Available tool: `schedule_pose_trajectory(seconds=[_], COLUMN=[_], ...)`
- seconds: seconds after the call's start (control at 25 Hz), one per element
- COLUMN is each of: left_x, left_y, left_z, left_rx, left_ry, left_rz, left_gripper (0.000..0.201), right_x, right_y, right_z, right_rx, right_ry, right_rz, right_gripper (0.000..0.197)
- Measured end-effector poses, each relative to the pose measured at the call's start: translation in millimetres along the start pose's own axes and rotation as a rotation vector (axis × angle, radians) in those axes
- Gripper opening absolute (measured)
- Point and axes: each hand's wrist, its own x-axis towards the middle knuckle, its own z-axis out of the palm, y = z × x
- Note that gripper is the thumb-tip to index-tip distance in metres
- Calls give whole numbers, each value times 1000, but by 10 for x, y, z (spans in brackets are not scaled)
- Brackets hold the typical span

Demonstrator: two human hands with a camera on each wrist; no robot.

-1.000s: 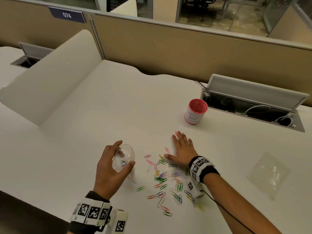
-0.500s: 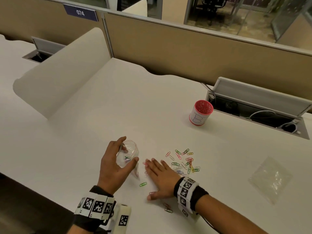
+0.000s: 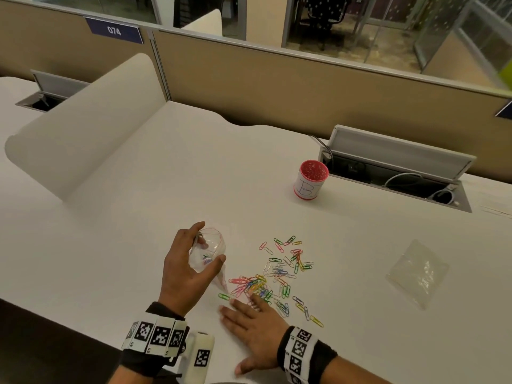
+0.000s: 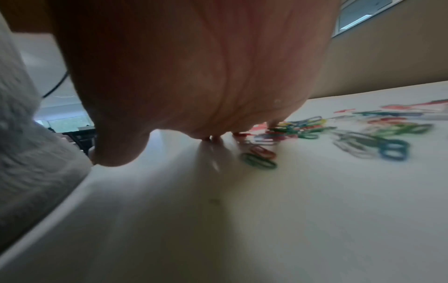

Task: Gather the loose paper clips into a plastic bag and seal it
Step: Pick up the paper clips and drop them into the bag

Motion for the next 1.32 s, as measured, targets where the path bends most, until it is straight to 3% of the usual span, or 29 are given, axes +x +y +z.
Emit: schedule_pose_trajectory(seconds=[0.16,0.28,0.4,0.48,0.64,0.72,0.88,1.0,1.32], left_x=[-40,-62,-60,-52,-48,-53,-56,-42,-8], left_y=[28,55,79,89,115,131,167,196,190], left_z=[-6,7,38,60,96,120,185,226,205], left_rx=[4,-7,-20,-31,-22,-21,-31,-29,-20], left_ry=[1,1,-3,-9,-21,-31,-46,-57,-31], left_rz=[6,11,19,17,14,12,21,30,12], left_gripper=[65,65,66,66,68,68,66,66,67], right_x=[-210,-406,-610,-767,-902,-888,-787,-655,-288], right_y=[291,423,324,221,249,408,688,961,1177], right_z=[57,29,58,212,524,402,-21,-214,-470], right_rx=[79,120,104,85,15,150,188,246,211], right_ry=[18,1,95,-62,-122,-72,146,189,51], right_rz=[162,281,190,119,113,195,361,466,366], right_gripper=[104,98,86,76,79,86,65,74,69])
